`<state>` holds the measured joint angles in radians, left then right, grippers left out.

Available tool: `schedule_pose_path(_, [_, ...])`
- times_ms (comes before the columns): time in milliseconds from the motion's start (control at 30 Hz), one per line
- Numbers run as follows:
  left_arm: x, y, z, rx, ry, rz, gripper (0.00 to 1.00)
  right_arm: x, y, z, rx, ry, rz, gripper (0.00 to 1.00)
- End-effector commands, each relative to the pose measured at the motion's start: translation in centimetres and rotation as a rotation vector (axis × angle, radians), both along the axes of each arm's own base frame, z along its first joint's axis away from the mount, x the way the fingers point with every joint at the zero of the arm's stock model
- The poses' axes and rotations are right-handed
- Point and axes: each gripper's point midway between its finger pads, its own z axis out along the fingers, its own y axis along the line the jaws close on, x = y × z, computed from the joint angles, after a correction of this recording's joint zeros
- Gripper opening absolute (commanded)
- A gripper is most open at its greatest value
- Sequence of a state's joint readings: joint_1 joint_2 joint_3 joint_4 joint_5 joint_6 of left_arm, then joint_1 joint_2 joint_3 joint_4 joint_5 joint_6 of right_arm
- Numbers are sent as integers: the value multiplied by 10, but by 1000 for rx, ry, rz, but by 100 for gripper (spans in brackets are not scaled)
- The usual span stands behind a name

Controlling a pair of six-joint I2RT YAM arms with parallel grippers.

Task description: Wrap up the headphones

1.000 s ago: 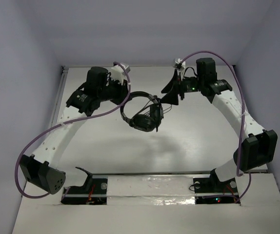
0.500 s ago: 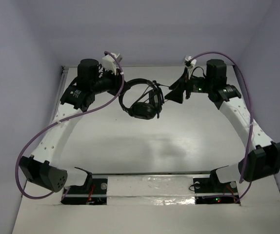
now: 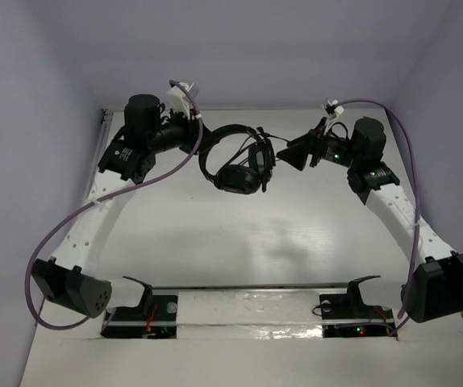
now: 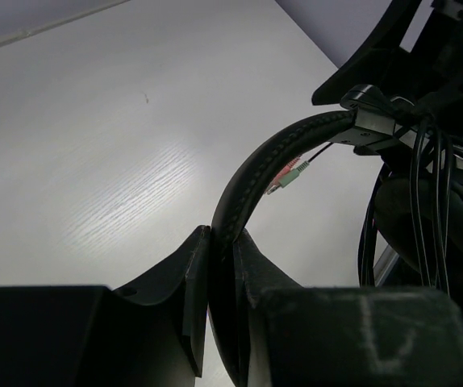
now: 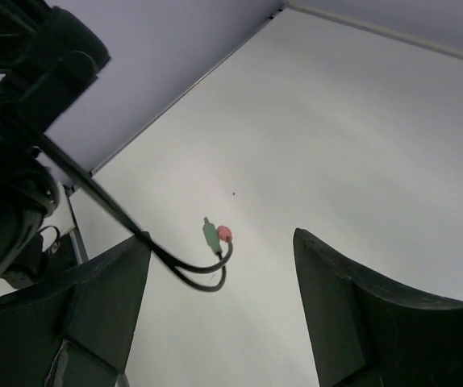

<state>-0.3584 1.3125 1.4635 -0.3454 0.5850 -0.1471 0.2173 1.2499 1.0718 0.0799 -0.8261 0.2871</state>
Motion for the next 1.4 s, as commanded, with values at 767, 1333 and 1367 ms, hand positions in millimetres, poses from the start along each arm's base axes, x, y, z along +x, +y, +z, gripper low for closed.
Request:
schedule_pose_path(767, [-7,-23,52,-304,-25,-57,0,20,38,-7,210,9,-63,4])
schedule_pose_path(1333, [81,-40,-53,-383,63,402,0,3,43,-124,127,319,-157,0])
schedule_pose_path(1367, [83,-41,-56,-374,57,418,0,2,41,-129,123,330,-173,0])
